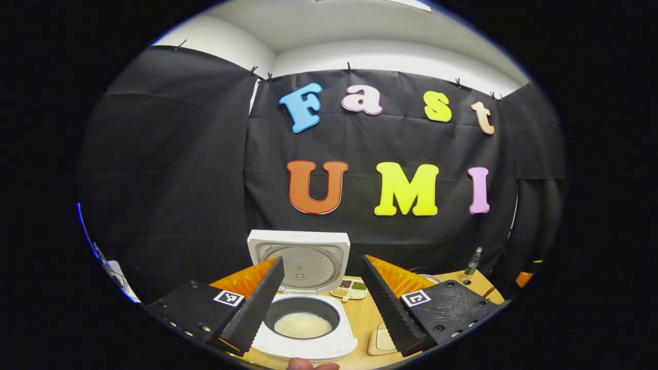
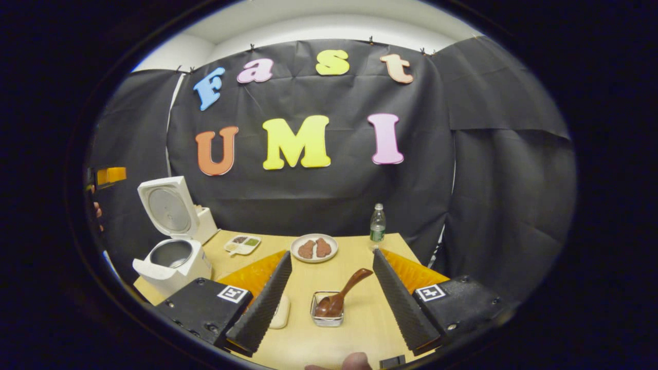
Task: Close the left gripper, press the button to open the rice cooker; take a wooden spoon from the chopstick holder with the right hand, scoop a spoonful of rice and pour it into the rice cooker, then put the wooden spoon back into the chopstick holder.
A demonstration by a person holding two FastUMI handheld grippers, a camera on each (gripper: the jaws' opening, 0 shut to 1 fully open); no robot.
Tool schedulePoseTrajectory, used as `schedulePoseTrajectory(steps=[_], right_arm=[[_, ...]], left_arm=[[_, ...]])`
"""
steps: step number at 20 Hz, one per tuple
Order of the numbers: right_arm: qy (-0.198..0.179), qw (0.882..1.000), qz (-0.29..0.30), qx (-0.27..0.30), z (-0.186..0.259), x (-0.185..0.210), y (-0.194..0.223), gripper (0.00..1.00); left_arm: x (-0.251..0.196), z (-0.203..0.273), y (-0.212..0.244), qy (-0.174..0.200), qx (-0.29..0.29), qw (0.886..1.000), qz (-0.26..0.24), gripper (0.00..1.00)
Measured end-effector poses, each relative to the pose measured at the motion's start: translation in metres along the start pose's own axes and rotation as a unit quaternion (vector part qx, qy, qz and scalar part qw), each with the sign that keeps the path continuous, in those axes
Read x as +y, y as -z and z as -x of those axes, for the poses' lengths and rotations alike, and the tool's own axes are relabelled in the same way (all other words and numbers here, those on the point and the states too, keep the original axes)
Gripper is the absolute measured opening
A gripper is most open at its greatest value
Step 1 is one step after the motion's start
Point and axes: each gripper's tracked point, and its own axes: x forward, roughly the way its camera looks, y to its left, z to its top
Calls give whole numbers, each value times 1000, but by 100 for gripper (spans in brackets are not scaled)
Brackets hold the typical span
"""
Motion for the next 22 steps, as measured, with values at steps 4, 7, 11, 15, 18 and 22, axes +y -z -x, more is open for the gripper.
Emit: schedulePoseTrajectory(steps=[4, 7, 11, 15, 18, 22], right_arm=[[3, 1000, -13, 19, -22, -13, 23, 100], [4, 999, -23, 32, -43, -26, 41, 100], [-17, 997, -37, 67, -77, -35, 76, 100], [-31, 991, -72, 107, -115, -43, 114, 100], [-40, 986, -94, 129, -143, -45, 135, 89], [-59, 984, -96, 139, -168, -42, 144, 83]], left_arm=[[-15, 1, 0, -3, -3, 1000, 5, 95], [-30, -2, -6, -2, -7, 1000, 3, 95], [-41, -2, -16, -8, -6, 1000, -2, 95], [-46, -1, -16, -28, -2, 1000, -11, 95], [-52, 4, -12, -42, 6, 999, -11, 95], [-59, 5, -10, -60, 15, 998, -14, 95]])
